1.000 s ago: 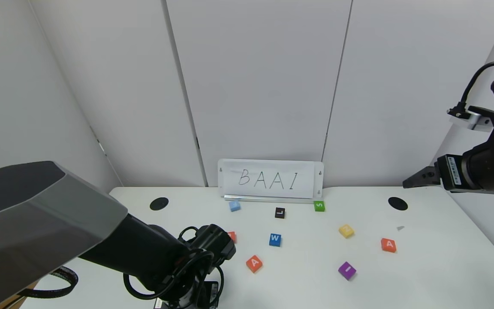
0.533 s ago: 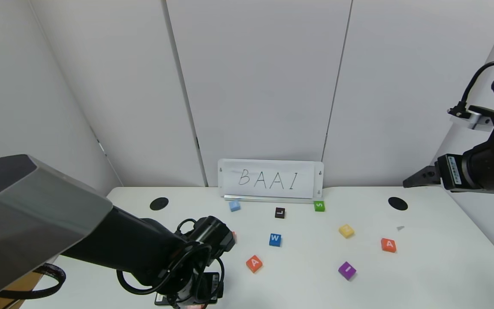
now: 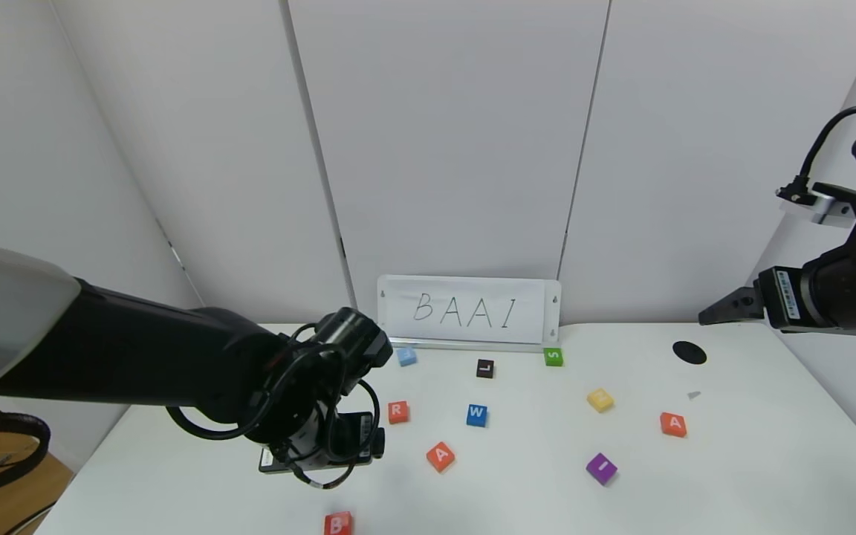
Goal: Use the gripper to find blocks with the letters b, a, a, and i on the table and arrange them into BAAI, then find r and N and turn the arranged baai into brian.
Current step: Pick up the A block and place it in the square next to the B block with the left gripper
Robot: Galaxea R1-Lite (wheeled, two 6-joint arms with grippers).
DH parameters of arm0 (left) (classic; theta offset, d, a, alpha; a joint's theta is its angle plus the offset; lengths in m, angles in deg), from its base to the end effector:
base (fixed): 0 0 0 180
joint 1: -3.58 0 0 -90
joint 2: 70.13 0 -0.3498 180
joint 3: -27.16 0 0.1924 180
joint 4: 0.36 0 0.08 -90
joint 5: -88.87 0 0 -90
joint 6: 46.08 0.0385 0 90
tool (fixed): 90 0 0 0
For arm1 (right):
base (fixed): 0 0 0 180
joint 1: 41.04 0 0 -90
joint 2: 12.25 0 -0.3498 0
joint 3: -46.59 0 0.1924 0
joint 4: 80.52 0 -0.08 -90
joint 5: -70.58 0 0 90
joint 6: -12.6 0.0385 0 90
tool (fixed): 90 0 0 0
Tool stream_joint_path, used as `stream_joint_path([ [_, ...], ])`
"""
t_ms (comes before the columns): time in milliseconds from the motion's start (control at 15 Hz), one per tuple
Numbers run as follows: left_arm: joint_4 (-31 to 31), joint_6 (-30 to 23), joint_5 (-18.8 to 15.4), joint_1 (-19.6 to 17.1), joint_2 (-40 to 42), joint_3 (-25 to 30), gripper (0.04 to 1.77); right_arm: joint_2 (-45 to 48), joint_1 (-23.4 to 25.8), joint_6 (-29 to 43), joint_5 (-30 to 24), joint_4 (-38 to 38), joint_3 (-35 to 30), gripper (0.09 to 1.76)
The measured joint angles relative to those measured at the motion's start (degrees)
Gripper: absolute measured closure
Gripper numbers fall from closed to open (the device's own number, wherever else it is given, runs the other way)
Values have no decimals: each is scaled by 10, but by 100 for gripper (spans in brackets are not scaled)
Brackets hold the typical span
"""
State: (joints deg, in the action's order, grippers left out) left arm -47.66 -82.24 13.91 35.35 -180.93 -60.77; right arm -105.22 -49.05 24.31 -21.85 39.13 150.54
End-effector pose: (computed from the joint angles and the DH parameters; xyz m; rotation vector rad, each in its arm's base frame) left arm 0.2954 -0.1712 0.1420 -0.0723 1.1380 0.1068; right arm 0.2811 0.0412 0.2961 0.1491 0.8755 0.0821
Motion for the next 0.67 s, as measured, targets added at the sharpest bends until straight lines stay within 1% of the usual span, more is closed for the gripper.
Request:
stream_joint_path([
  [267, -14, 20, -7, -23, 8, -53, 12, -3, -1, 0, 0, 0, 0, 14],
  [533, -12, 25, -7, -28, 8, -86, 11, -8, -2, 3, 1, 0, 0, 14],
  [667, -14, 16, -4, -24, 1, -101, 11, -10, -1, 4, 1, 2, 0, 14],
])
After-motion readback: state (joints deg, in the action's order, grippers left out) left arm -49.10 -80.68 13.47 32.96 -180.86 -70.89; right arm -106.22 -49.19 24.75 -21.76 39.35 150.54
